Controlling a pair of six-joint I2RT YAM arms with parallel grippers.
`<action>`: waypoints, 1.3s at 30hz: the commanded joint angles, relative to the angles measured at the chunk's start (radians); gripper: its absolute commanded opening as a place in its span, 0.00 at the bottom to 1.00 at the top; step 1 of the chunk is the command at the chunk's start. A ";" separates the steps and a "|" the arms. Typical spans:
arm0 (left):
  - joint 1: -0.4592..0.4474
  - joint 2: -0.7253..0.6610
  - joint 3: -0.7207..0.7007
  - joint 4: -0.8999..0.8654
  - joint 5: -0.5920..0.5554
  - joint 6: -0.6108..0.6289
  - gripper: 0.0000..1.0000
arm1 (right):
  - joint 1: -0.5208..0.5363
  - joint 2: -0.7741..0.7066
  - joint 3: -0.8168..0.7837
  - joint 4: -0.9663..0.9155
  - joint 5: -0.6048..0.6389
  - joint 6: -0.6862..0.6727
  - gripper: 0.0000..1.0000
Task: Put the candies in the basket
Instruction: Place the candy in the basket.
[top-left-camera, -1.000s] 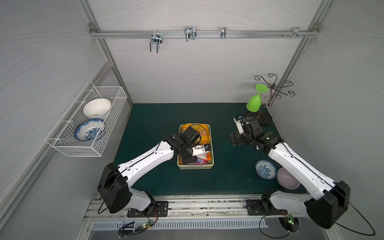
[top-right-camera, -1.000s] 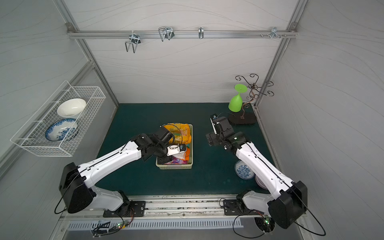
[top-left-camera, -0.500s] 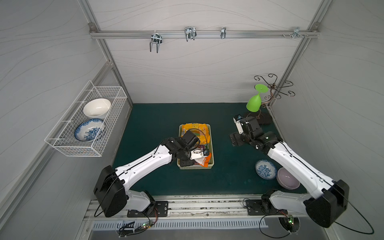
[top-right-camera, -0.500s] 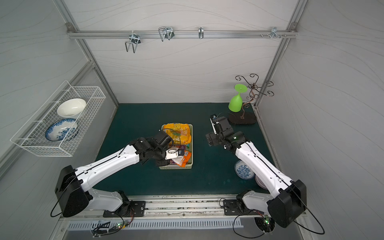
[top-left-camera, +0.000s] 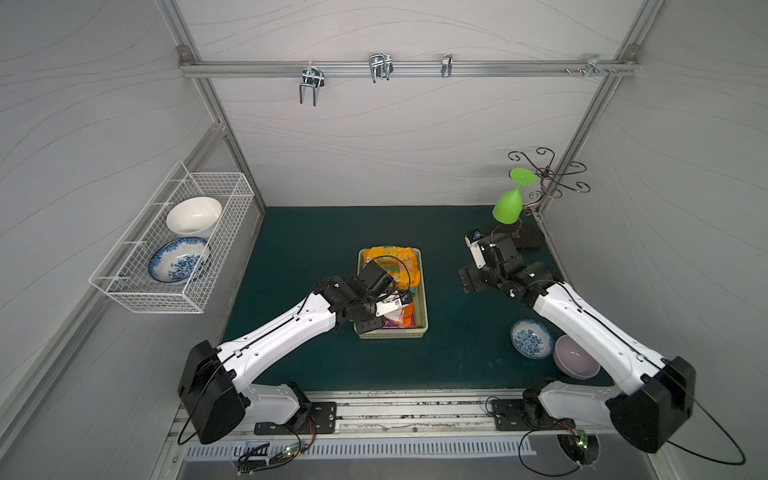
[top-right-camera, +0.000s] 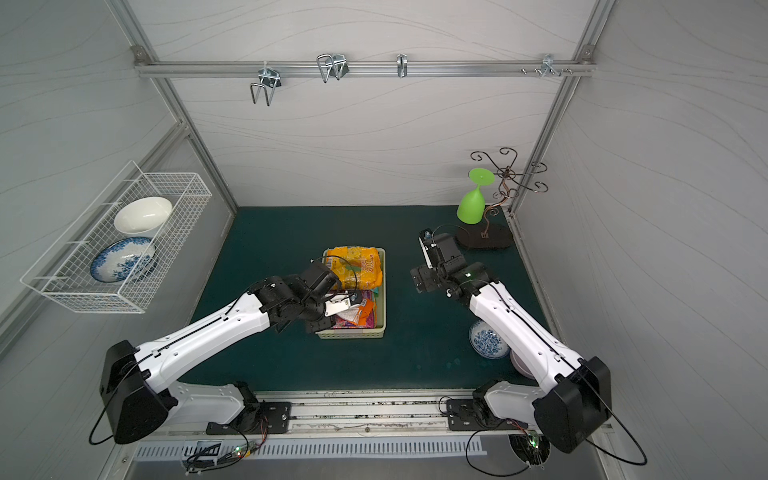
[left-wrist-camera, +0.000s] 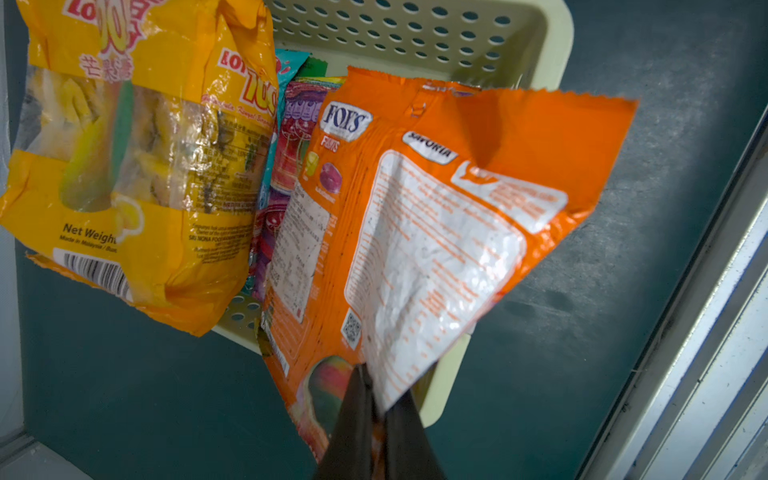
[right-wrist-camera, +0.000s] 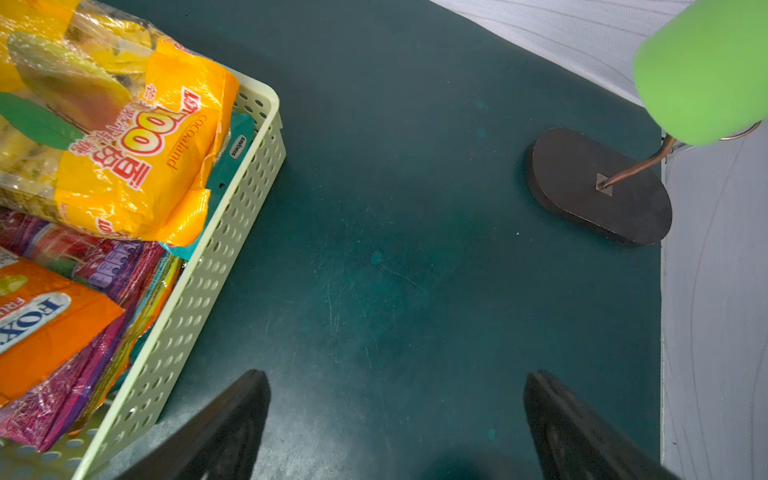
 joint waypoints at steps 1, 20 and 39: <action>-0.017 -0.002 0.008 0.049 -0.014 -0.029 0.00 | -0.008 0.001 0.005 0.010 -0.009 0.009 0.99; -0.060 -0.005 0.138 -0.119 0.216 -0.067 0.54 | -0.010 0.006 0.011 0.006 0.002 0.002 0.99; 0.055 0.218 -0.004 0.125 0.220 -0.110 0.31 | -0.010 0.003 0.005 0.008 -0.017 0.012 0.99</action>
